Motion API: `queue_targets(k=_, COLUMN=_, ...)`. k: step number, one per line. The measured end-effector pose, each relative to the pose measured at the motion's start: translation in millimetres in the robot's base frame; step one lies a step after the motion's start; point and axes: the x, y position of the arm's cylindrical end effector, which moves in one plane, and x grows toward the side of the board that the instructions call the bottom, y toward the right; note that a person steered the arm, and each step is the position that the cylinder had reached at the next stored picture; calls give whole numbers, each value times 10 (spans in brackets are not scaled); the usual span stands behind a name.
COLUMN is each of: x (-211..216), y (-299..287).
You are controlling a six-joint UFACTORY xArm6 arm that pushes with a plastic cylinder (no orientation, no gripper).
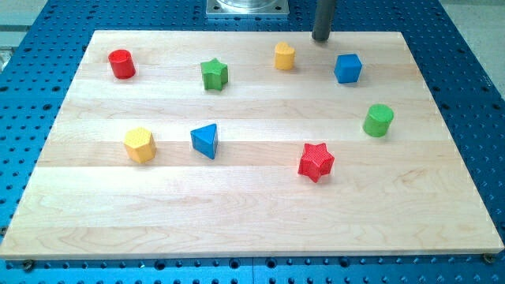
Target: Push the cube diagonally to the triangle
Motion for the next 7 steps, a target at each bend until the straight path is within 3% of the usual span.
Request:
queue_targets(k=1, x=118, y=363)
queue_targets(k=2, x=357, y=1124)
queue_targets(k=4, x=1403, y=322)
queue_targets(k=5, x=1431, y=499)
queue_targets(k=6, x=1179, y=816)
queue_targets(k=7, x=1003, y=153)
